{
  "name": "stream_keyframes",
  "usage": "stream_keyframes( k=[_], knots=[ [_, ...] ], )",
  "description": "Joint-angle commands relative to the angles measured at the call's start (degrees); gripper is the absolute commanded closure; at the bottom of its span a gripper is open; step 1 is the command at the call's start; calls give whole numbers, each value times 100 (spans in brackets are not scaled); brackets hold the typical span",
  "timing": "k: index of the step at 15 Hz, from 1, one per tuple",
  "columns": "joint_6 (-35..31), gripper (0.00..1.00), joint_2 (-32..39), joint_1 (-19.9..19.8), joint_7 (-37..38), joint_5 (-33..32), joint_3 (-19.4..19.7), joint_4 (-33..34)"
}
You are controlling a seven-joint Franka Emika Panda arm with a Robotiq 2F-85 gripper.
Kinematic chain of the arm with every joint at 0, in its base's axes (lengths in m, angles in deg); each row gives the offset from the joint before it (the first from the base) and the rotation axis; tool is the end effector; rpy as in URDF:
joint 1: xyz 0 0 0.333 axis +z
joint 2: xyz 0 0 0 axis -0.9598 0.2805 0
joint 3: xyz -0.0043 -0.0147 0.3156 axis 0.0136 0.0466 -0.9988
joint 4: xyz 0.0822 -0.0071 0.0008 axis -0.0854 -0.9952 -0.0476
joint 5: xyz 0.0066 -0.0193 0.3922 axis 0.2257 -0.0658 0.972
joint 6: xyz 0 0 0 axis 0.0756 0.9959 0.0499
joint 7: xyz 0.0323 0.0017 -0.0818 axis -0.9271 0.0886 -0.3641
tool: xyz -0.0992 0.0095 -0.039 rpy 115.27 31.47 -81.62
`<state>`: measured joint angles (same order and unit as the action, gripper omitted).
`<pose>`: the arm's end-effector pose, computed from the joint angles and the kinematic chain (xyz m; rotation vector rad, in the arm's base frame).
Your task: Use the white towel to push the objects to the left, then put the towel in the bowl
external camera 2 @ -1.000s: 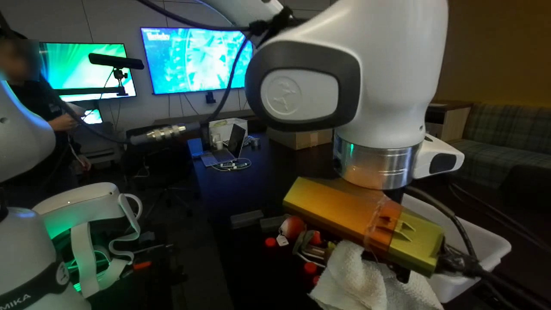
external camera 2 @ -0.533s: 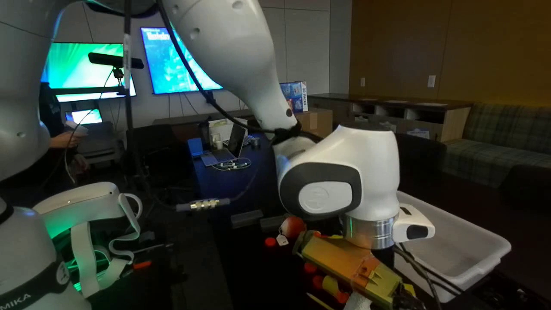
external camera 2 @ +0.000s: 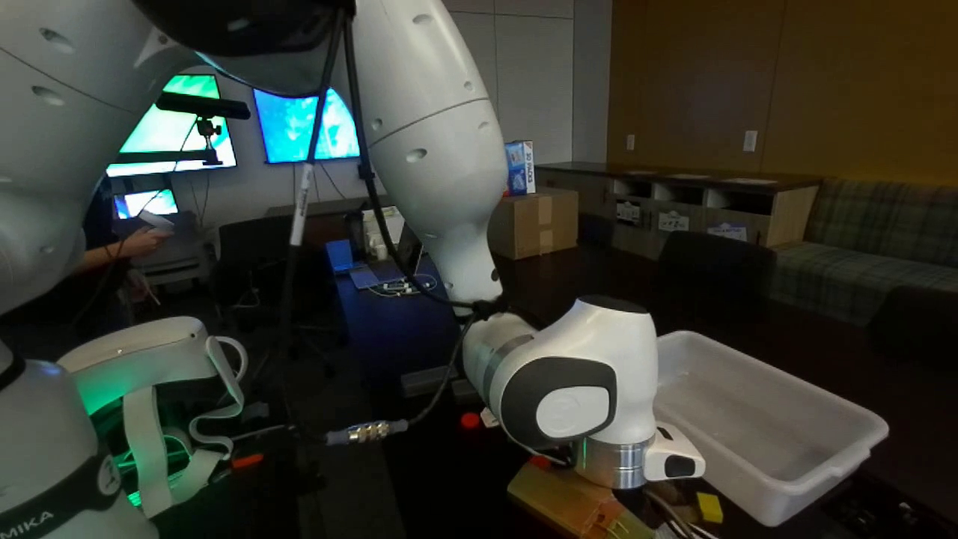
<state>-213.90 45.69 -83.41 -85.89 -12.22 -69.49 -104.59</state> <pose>0.5313 -0.1779 0.0635 2.9392 0.5530 -0.1717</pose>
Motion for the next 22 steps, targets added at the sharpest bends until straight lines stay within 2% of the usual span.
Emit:
stream_keyframes(
  k=[1, 5, 11, 17, 22],
  knots=[
    [126, 90, 128, 177, 413, -183, -229, 84],
    [298, 90, 187, 370, 602, -101, -627, 97],
    [131, 90, 517, 662, 794, -79, -1056, 334],
    [-368, 90, 518, 1298, 1154, -104, -1196, 283],
    [-531, 90, 579, 2041, 1748, -49, -1333, 353]
  ],
)
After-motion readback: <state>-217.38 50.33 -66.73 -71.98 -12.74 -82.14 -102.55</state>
